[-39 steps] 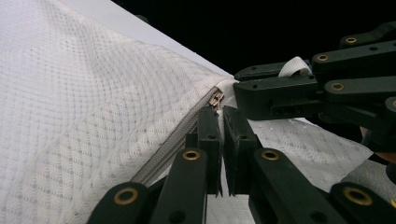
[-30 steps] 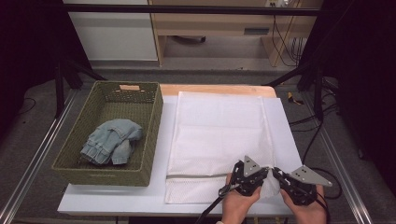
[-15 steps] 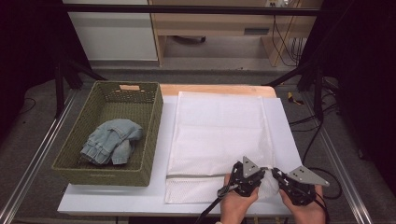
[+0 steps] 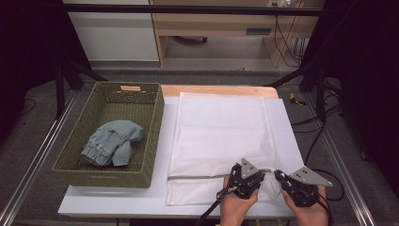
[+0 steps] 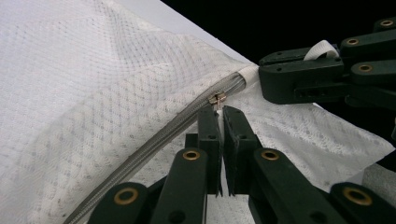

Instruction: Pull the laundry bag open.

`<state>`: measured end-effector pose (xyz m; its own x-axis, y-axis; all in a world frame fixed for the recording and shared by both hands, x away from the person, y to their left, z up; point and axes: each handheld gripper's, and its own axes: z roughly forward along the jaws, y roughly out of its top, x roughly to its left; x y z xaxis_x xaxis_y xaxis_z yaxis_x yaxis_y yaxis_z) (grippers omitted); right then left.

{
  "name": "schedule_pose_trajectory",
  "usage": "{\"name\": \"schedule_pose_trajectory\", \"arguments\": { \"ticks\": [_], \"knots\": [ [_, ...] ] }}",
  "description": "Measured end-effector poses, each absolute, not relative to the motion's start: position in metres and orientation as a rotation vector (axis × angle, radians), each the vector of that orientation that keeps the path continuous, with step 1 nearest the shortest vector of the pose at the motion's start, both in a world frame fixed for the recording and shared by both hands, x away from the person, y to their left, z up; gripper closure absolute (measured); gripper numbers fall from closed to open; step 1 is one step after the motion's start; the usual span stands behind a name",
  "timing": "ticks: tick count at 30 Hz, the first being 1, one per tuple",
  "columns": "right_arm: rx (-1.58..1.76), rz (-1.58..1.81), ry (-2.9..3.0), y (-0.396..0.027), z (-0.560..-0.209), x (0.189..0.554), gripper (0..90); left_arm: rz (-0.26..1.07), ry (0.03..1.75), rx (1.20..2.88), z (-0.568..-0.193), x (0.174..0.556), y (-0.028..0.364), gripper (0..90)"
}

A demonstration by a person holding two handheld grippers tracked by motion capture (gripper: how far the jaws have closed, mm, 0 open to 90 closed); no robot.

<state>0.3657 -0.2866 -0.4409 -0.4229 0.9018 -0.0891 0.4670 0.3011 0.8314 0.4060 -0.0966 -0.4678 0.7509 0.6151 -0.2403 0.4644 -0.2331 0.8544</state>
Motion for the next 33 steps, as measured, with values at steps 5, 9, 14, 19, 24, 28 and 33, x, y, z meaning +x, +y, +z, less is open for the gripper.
{"name": "schedule_pose_trajectory", "arguments": {
  "ticks": [5,9,14,19,24,28,33],
  "knots": [
    [1.2,0.993,2.03,-0.284,-0.442,0.366,86.4,0.194,0.831,1.903,-0.469,0.406,-0.095,87.0],
    [1.206,0.987,2.03,-0.284,-0.442,0.366,86.4,0.188,0.846,1.904,-0.47,0.408,-0.091,87.0],
    [1.204,0.982,2.033,-0.285,-0.443,0.366,86.4,0.191,0.853,1.904,-0.472,0.408,-0.089,87.0],
    [1.217,0.981,2.033,-0.286,-0.443,0.367,86.4,0.19,0.866,1.904,-0.474,0.407,-0.084,87.1],
    [1.229,0.979,2.041,-0.287,-0.444,0.367,86.4,0.18,0.885,1.894,-0.477,0.408,-0.078,87.0],
    [1.219,0.981,2.058,-0.285,-0.445,0.368,86.3,0.168,0.896,1.891,-0.48,0.409,-0.077,87.0],
    [1.21,0.972,2.062,-0.284,-0.445,0.367,86.2,0.17,0.895,1.893,-0.479,0.408,-0.076,87.0]
  ]
}}
